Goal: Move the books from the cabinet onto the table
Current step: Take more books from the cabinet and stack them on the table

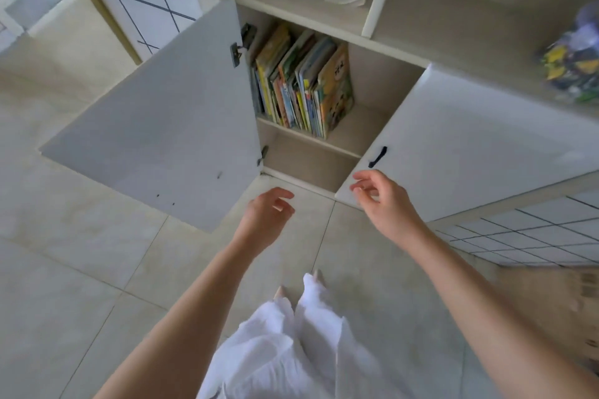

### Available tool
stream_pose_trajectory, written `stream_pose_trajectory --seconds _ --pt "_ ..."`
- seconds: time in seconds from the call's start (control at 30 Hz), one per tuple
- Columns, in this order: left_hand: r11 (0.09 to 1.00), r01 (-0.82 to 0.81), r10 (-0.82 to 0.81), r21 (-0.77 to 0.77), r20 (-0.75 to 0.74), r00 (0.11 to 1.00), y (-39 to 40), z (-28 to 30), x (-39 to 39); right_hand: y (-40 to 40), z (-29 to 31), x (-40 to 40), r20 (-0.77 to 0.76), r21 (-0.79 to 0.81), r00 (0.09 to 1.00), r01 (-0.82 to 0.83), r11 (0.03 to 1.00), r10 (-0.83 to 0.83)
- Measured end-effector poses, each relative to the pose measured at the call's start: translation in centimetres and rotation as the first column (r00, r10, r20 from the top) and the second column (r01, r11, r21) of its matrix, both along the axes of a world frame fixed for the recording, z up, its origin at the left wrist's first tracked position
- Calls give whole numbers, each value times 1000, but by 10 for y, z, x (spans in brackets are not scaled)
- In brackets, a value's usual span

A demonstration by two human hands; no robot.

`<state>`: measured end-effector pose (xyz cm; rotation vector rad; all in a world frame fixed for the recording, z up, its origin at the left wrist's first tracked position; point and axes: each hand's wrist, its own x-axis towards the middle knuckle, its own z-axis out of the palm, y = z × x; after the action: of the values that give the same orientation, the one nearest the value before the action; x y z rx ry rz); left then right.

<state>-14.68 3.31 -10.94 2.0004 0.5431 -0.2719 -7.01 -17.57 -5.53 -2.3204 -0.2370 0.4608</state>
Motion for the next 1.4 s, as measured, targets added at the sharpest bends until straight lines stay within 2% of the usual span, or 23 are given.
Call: stream_pose_trajectory --seconds 0.1,0.3,0.57,0.73,0.87,0.97,1.07,1.17,1.3,1.4 --pt "999 -20 21 -24 17 1000 3 0 45 9 1 44 -28 -14 1000 -9 1000 8" --pt "983 -121 122 -142 2 993 -4 -18 119 34 -9 139 -202 -8 979 10 1000 -11" --pt "968 -225 226 -110 -8 974 4 -66 190 86 -28 243 -285 41 959 2 999 10" --pt "955 -289 293 -65 51 955 15 -92 235 111 -53 283 -352 18 934 78 997 -67" --pt "941 -333 339 -64 107 935 16 -126 269 131 -85 317 -508 1 826 283 959 -243" --pt "926 -368 378 -88 166 911 11 -149 294 144 -104 339 -585 19 754 381 924 -299" --pt "889 -430 455 -157 211 865 12 -166 315 156 -122 357 -609 17 743 361 932 -277" --pt "896 -390 436 -213 247 865 10 -180 328 165 -138 369 -614 -30 742 320 947 -270" --pt "915 -364 401 -171 323 857 -6 -187 332 174 -153 373 -616 -107 724 313 944 -310" --pt "910 -378 414 -170 368 832 -14 -192 332 172 -161 374 -605 -84 741 306 948 -293"
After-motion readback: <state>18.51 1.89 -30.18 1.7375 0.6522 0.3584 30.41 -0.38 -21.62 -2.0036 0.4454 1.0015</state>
